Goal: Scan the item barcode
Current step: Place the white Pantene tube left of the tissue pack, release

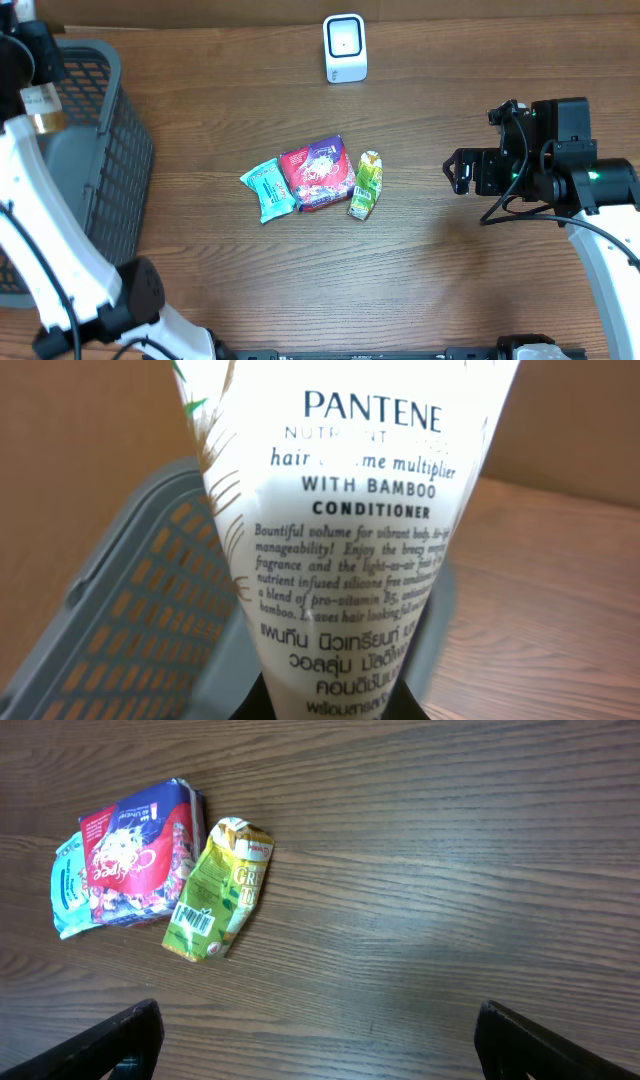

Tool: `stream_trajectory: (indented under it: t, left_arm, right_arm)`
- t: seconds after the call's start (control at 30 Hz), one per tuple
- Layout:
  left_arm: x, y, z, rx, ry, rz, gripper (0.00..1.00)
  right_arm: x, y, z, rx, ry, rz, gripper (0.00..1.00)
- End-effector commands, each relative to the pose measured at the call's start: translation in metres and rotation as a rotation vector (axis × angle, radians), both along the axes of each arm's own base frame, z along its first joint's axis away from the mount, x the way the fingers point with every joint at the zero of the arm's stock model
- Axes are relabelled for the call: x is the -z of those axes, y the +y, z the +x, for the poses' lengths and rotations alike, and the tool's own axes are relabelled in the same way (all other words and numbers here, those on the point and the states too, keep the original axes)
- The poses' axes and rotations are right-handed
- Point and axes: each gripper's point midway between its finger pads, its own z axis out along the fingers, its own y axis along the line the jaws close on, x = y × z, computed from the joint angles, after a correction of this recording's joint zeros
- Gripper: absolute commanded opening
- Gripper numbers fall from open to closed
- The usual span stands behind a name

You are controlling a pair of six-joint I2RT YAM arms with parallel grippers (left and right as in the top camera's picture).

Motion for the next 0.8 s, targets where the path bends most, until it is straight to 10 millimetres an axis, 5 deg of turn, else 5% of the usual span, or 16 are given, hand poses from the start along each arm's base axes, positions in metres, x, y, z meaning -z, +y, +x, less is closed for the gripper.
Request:
stream_trajectory:
  t: [0.0,0.13,0.33,0.37,0.43,0.77]
  left_arm:
    - [-0.046,-0.039,-0.033,0.008,-0.156,-0.076,0.04]
    - [-0.039,-0.086,-0.047,0.123,-0.117,-0.174,0.04]
    - [0.007,-0.15,-0.045,0.291,0.083,-0.31,0.04]
    - [0.029,-0.172,-0.041,0.349,0.165,-0.344,0.04]
    - [0.061,-0.185,-0.04,0.36,0.282,-0.347,0.04]
    - [0.237,-0.207,-0.045,0.205,0.677,-0.389,0.04]
  right_arm:
    - [0.0,0.002,-0.001,-0.007,-0.004,0.008,1.0]
    - [0.0,0.002,-0.001,-0.007,-0.004,0.008,1.0]
    - [0.0,0.002,-0.001,-0.007,-0.004,0.008,1.0]
    - [0.0,0.002,-0.001,-0.007,-0.004,0.008,1.0]
    - [0.0,0.002,-0.001,-0.007,-0.004,0.008,1.0]
    - [-0.002,0.002,0.001,-0.007,-0.016,0.008,1.0]
